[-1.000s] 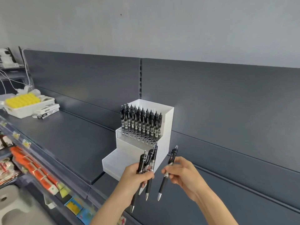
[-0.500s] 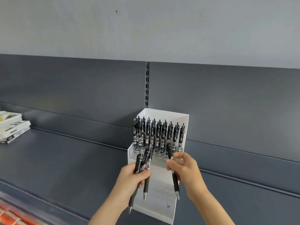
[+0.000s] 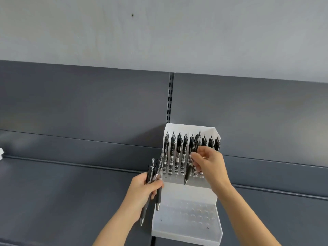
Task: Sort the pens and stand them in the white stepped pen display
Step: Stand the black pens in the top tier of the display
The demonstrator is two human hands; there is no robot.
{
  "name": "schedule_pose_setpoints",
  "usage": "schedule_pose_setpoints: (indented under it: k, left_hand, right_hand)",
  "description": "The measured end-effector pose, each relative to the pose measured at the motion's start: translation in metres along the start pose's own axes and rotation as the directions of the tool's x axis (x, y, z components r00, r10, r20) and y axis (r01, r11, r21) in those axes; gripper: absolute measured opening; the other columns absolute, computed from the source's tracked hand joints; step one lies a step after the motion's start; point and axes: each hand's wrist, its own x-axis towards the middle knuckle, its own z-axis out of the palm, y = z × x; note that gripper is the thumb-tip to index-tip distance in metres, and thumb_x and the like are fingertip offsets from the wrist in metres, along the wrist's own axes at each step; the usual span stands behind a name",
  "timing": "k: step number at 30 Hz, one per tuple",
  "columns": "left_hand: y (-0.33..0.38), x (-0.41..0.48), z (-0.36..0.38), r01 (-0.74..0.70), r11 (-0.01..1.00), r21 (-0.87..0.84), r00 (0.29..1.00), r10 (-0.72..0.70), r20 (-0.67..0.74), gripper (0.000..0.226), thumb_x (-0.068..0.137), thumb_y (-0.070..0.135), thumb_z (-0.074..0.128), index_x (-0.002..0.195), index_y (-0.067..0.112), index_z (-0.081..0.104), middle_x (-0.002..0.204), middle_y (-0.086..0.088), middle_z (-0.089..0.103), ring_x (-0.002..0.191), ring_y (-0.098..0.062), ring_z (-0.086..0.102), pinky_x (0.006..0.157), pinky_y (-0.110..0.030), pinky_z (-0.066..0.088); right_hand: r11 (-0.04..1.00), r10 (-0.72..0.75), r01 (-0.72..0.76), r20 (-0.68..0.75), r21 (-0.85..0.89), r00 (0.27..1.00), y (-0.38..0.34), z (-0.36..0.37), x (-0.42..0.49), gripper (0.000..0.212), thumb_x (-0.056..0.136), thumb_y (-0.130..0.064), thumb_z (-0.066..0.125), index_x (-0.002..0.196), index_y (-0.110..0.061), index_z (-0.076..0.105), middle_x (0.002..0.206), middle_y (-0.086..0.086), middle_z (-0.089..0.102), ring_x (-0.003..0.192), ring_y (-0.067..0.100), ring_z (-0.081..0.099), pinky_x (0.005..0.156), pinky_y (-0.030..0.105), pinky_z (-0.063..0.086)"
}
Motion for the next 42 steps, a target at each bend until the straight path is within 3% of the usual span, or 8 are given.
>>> schedule_pose_setpoints:
  k: [6,15,19,21,24,30,37,42]
  left_hand:
    - [0.002,0.007,-0.009,-0.021,0.999,-0.030,1.000,0.022,0.017,0.006,0.086,-0.001,0.058,0.081,-0.003,0.060,0.062,-0.004,0.065,0.045,-0.011,0.042,0.049,-0.020,0.039]
    - [-0.003,0.010,-0.013,-0.007,0.998,-0.060,1.000,0.008,0.010,0.008,0.086,-0.003,0.057,0.079,-0.003,0.060,0.060,-0.003,0.065,0.046,-0.011,0.043,0.047,-0.021,0.039]
    - [-0.004,0.010,-0.009,0.005,0.998,-0.056,1.000,-0.003,0.021,0.007,0.086,-0.003,0.057,0.079,-0.003,0.060,0.065,-0.007,0.065,0.046,-0.011,0.043,0.047,-0.021,0.039]
    - [-0.005,0.009,-0.008,0.008,0.998,-0.060,1.000,-0.007,0.022,0.008,0.086,-0.003,0.057,0.079,-0.003,0.060,0.067,-0.008,0.065,0.046,-0.010,0.044,0.047,-0.021,0.039]
    - [-0.005,0.008,-0.009,0.007,0.997,-0.071,1.000,-0.006,0.014,0.009,0.086,-0.003,0.057,0.078,-0.002,0.060,0.064,-0.007,0.065,0.047,-0.010,0.044,0.048,-0.022,0.040]
    - [-0.007,0.008,-0.009,0.024,0.994,-0.106,1.000,-0.022,0.015,0.005,0.084,-0.004,0.059,0.079,-0.003,0.061,0.063,-0.006,0.065,0.048,-0.010,0.046,0.050,-0.024,0.040]
    - [-0.004,0.008,-0.006,0.102,0.976,-0.195,0.993,-0.089,0.076,0.007,0.079,-0.005,0.065,0.080,0.002,0.063,0.070,-0.013,0.062,0.047,-0.010,0.048,0.051,-0.023,0.040]
    - [-0.003,0.008,0.004,0.150,0.962,-0.228,0.985,-0.126,0.120,0.011,0.076,-0.005,0.068,0.081,0.004,0.065,0.069,-0.010,0.060,0.052,-0.014,0.047,0.054,-0.024,0.040]
  right_hand:
    - [0.968,-0.162,0.153,-0.031,-0.198,0.986,-0.010,0.022,0.020,0.009,0.094,-0.011,0.050,0.094,-0.003,0.055,0.077,0.014,0.061,0.063,0.018,0.047,0.062,0.033,0.041]
    - [0.871,-0.193,0.190,0.040,-0.453,0.980,0.019,0.041,0.021,0.018,0.096,-0.012,0.045,0.079,-0.009,0.041,0.066,-0.001,0.046,0.058,0.017,0.040,0.055,0.031,0.032]
    - [0.832,-0.173,0.185,0.073,-0.523,0.982,0.024,0.051,0.018,0.011,0.096,-0.015,0.045,0.094,-0.008,0.053,0.083,0.004,0.060,0.073,0.023,0.057,0.065,0.036,0.046]
    - [0.852,-0.150,0.150,0.041,-0.502,0.988,0.025,0.055,0.015,0.022,0.096,-0.016,0.047,0.113,-0.005,0.056,0.102,0.007,0.066,0.091,0.025,0.063,0.079,0.039,0.052]
    - [0.867,-0.145,0.126,-0.001,-0.482,0.989,0.025,0.055,0.012,0.026,0.096,-0.017,0.047,0.116,-0.003,0.054,0.105,0.009,0.067,0.095,0.024,0.063,0.082,0.038,0.051]
    - [0.885,-0.110,0.092,-0.012,-0.457,0.994,0.026,0.052,0.011,0.021,0.095,-0.016,0.049,0.110,-0.004,0.059,0.096,0.007,0.067,0.084,0.021,0.063,0.074,0.034,0.052]
    - [0.960,-0.063,0.057,-0.012,-0.275,0.998,0.019,0.033,-0.009,0.011,0.091,-0.013,0.057,0.091,-0.009,0.067,0.073,-0.007,0.061,0.068,0.008,0.056,0.062,0.011,0.042]
    - [0.994,0.052,-0.038,0.139,-0.101,0.989,0.009,0.031,-0.022,0.015,0.089,-0.017,0.061,0.075,-0.019,0.068,0.070,0.003,0.065,0.061,0.011,0.051,0.058,0.020,0.042]
